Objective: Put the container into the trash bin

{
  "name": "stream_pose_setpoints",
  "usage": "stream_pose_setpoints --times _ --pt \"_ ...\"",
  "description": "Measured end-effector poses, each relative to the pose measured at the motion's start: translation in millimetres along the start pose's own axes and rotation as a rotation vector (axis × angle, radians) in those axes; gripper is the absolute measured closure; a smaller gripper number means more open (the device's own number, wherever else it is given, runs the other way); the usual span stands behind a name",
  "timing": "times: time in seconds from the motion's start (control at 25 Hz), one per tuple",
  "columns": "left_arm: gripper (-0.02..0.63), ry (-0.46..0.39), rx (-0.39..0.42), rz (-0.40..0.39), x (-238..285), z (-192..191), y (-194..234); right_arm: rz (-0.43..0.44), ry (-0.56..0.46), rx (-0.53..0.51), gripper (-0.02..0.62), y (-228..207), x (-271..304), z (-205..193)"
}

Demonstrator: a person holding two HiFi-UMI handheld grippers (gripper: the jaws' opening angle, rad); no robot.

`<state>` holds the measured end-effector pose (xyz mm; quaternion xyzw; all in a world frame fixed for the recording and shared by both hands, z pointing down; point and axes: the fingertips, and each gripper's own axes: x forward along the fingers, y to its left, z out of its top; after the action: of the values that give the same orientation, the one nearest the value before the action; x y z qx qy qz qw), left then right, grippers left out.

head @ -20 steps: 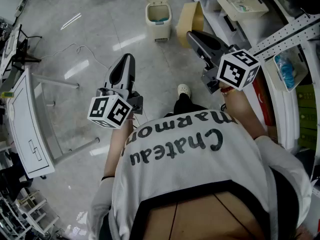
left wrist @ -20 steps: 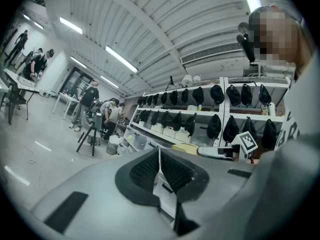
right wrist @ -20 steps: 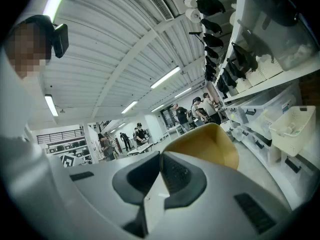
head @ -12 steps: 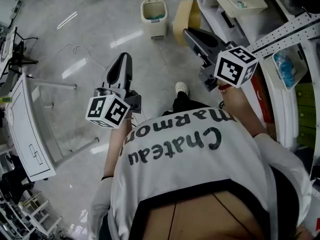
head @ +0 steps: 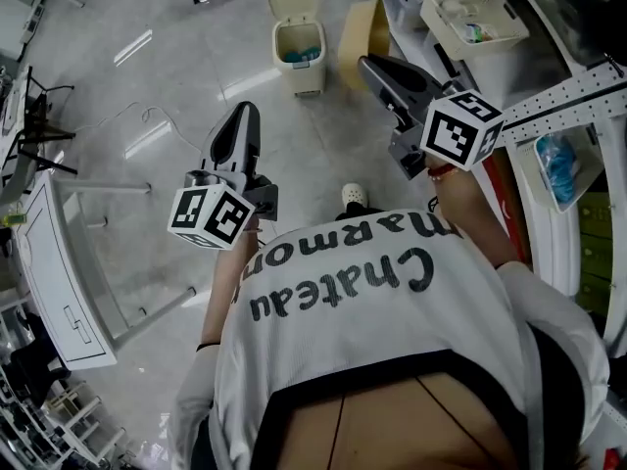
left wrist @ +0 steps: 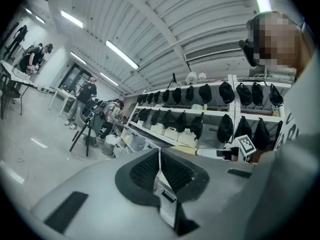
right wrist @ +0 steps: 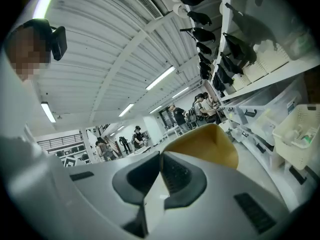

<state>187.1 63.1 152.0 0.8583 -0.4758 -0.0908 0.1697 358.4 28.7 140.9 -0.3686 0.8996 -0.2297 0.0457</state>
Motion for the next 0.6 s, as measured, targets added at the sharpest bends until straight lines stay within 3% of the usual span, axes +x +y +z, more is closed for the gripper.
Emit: stream_pose_setpoints --times 0.32,0.6 --pt "0.58 -0.034 0.02 -0.026 79.9 8.5 4.4 0.017 -0.007 -0.015 0.558 -67.8 28.0 39.3" --pt "0.58 -0.005 0.02 0.035 127.3 -6.1 14.0 0.07 0.02 0.008 0.558 -116.5 47.2 46.5"
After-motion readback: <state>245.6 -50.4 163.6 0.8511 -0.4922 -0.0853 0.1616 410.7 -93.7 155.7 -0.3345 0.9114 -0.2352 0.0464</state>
